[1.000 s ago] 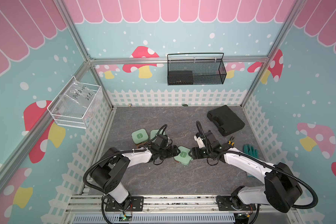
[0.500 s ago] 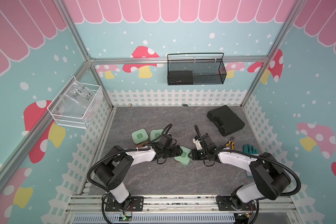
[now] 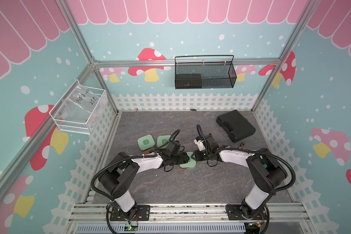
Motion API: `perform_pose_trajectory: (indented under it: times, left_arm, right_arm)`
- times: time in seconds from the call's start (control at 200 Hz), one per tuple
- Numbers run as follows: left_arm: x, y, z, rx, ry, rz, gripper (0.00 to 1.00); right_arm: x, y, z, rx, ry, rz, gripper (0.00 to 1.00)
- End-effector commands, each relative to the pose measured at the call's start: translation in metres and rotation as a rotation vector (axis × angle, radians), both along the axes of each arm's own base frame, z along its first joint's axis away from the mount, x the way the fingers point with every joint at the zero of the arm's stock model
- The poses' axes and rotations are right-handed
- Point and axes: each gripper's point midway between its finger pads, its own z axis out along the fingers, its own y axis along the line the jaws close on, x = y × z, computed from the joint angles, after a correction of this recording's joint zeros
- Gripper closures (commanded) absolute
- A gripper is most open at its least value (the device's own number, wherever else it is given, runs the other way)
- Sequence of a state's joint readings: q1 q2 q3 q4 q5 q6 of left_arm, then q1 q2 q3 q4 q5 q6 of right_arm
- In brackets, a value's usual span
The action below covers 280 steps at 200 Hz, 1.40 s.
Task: Organize nail clipper sets
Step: Adjust the storage box at the center of the board, then close the storage box at the center of the board.
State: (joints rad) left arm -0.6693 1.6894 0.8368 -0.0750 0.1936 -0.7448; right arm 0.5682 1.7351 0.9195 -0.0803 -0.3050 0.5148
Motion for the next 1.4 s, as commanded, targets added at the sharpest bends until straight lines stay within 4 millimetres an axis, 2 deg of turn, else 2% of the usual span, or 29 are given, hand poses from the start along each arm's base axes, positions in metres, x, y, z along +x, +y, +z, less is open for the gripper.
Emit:
perform_pose_trajectory:
  times: [0.0, 0.125, 0.24, 0.41, 0.686, 1.006, 1.121, 1.396]
  left_arm:
    - [-0.027, 0.039, -0.042, 0.196, 0.137, 0.042, 0.21]
    - [-0.029, 0.05, -0.046, 0.259, 0.158, 0.075, 0.23]
    - [-0.031, 0.06, -0.049, 0.311, 0.178, 0.102, 0.24]
    - [-0.031, 0.065, -0.053, 0.348, 0.199, 0.122, 0.25]
    - [-0.032, 0.063, -0.06, 0.354, 0.224, 0.117, 0.26]
    - [-0.033, 0.061, -0.063, 0.354, 0.235, 0.113, 0.26]
    - [-0.033, 0.06, -0.064, 0.343, 0.235, 0.11, 0.3]
    - [-0.034, 0.05, -0.067, 0.279, 0.245, 0.109, 0.34]
  right_arm:
    - [0.001, -0.005, -0.002, -0.066, -0.009, 0.044, 0.6]
    - [0.002, -0.007, 0.017, -0.074, -0.031, 0.044, 0.54]
    - [-0.002, -0.007, 0.03, -0.081, -0.045, 0.046, 0.53]
    - [-0.012, -0.007, 0.033, -0.071, -0.018, 0.045, 0.6]
    - [-0.026, -0.007, 0.009, -0.068, 0.058, 0.035, 0.66]
    - [-0.035, -0.006, -0.021, -0.078, 0.123, 0.035, 0.72]
    - [-0.039, -0.007, -0.03, -0.073, 0.146, 0.03, 0.74]
    - [-0.069, -0.016, -0.05, -0.019, 0.235, -0.015, 0.73]
